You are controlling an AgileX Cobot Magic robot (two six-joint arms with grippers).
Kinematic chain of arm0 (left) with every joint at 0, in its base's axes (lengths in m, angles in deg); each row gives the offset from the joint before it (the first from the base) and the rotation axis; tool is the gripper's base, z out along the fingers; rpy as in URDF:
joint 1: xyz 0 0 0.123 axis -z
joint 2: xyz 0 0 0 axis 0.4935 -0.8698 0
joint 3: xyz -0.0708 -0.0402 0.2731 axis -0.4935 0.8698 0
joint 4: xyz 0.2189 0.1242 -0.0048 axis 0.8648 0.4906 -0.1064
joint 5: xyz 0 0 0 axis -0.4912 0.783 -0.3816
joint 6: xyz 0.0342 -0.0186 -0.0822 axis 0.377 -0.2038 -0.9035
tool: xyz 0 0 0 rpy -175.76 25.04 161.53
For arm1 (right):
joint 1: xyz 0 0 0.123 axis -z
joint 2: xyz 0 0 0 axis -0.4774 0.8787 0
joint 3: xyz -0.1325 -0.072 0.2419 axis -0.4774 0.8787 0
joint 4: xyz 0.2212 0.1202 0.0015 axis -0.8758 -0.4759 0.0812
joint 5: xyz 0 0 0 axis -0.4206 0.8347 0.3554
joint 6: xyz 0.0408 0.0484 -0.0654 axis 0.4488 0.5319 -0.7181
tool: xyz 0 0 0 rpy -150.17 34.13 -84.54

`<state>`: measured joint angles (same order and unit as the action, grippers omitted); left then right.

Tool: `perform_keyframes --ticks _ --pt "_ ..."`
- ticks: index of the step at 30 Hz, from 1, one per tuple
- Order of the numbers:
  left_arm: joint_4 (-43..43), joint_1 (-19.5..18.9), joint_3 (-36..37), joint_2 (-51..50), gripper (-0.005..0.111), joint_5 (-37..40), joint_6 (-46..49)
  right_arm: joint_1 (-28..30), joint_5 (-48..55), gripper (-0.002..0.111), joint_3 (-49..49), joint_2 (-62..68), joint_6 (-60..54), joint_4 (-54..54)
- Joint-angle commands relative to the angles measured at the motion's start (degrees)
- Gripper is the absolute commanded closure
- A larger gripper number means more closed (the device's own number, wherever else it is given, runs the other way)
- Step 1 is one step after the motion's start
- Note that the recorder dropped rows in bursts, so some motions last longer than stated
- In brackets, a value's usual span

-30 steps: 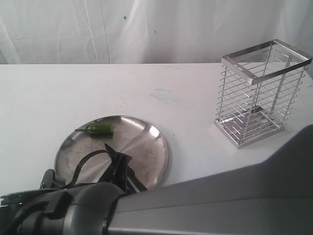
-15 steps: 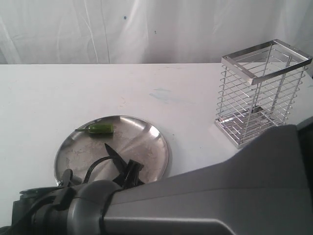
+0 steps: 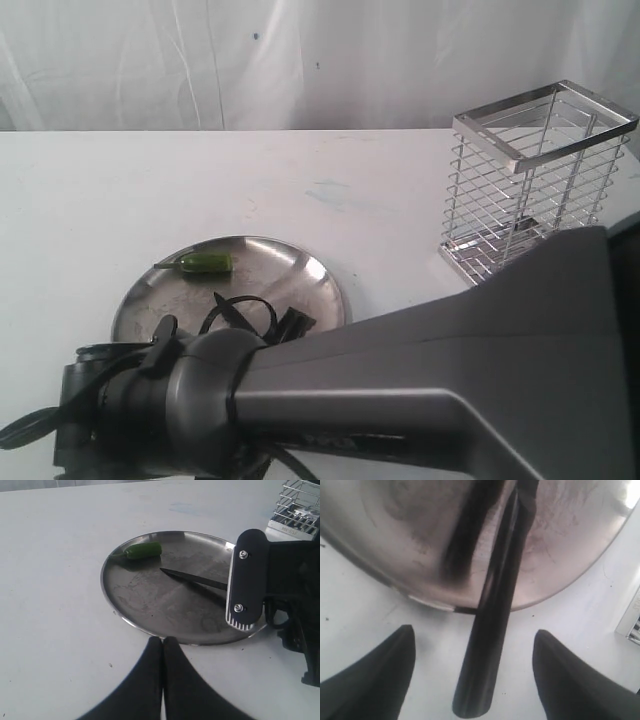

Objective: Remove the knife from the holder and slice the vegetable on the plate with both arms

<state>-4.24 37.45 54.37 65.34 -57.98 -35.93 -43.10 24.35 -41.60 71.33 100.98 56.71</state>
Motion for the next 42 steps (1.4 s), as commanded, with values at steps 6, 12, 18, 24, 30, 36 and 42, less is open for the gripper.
perform_keyframes --ticks 6,12,18,24,30,36,42 --pt "-0.77 0.37 0.14 0.27 0.107 0.15 0.04 2.04 0.41 0.046 3.11 -0.07 0.55 0.97" --pt "-0.77 0.37 0.14 0.27 0.107 0.15 0.04 2.04 0.41 0.046 4.95 -0.07 1.03 4.83" --pt "-0.77 0.37 0.14 0.27 0.107 0.15 0.04 2.04 0.41 0.046 4.95 1.66 2.21 5.97" --pt "-0.77 0.37 0.14 0.27 0.107 0.15 0.04 2.04 0.41 0.089 4.95 3.99 2.21 5.64" --pt "-0.77 0.37 0.14 0.27 0.107 0.15 0.04 2.04 0.41 0.108 4.95 2.24 2.11 7.41" --pt "-0.77 0.37 0.14 0.27 0.107 0.15 0.04 2.04 0.41 0.108 4.95 -5.01 -5.89 2.47" --pt "-0.77 0.37 0.14 0.27 0.107 0.15 0.04 3.94 0.41 0.108 4.95 -17.42 -15.21 -7.84"
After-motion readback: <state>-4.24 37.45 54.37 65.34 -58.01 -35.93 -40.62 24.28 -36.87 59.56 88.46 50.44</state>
